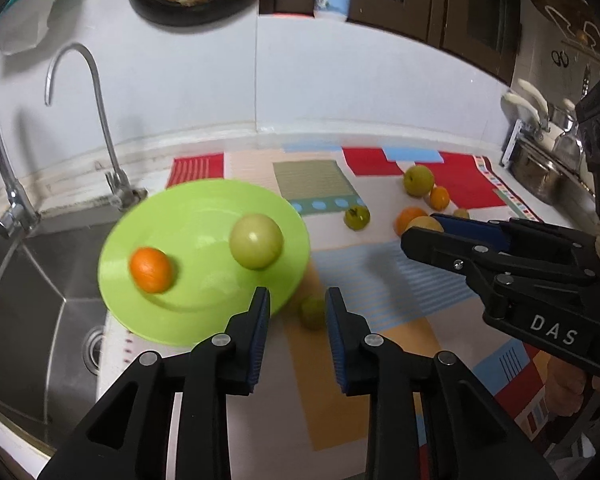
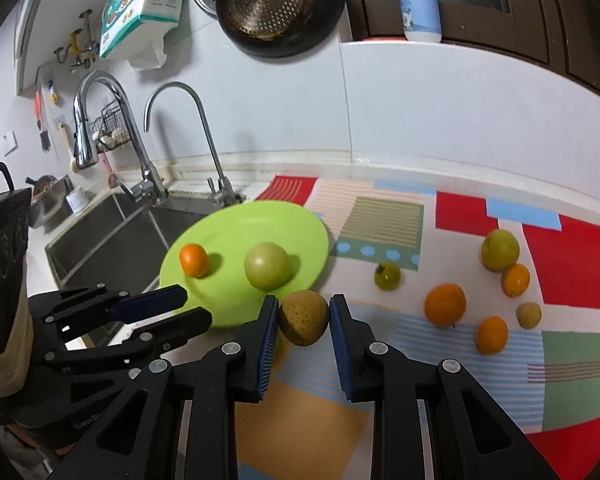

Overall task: Organize fruits
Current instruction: 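Carry both fruits over the green plate and open both tools to drop them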

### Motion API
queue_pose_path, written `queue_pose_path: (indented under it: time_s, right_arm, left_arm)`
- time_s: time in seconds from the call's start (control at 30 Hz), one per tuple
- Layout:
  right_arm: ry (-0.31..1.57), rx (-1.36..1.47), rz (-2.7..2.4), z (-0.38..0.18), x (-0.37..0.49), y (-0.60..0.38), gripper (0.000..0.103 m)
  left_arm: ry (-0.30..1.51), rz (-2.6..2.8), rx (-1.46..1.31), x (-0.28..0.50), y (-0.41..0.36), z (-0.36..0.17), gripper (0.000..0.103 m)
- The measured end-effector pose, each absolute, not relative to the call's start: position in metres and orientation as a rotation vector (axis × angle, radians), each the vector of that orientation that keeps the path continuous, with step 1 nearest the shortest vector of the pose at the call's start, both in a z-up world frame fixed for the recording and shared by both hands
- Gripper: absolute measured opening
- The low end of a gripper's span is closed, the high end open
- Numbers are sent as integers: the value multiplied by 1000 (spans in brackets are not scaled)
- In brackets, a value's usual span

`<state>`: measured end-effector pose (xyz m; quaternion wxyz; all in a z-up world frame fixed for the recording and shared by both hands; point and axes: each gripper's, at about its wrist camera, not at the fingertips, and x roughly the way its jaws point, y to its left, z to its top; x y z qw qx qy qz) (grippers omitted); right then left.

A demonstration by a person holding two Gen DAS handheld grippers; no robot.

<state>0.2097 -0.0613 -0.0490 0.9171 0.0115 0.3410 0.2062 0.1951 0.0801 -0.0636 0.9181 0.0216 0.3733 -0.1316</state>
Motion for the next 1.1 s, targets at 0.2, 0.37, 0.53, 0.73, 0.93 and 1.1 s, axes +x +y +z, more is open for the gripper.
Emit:
queue_pose_path:
  time_s: [0.2,0.37,0.53,0.73,0.93,1.1]
  right_arm:
    - [740,13,436,-62,210,-76,27]
    - [780,20,450,-74,215,-89,27]
    - [811,34,474,-85,224,-96,27]
    - [832,57,494,-95,236,-99,27]
    - [851,76,499,-101,245,-99,27]
    - [848,78,499,-99,245,-98,27]
  left_arm:
    - [815,-276,47,201,60,-82,32]
    - [854,-258,59,212,46,-98,32]
    - [883,-233,87,223,40,-108,32]
    - [910,-222,99,237,37,-116,32]
    - [926,-225,99,244,37,-121,28]
    - [905,-227,85,241,40,-113,28]
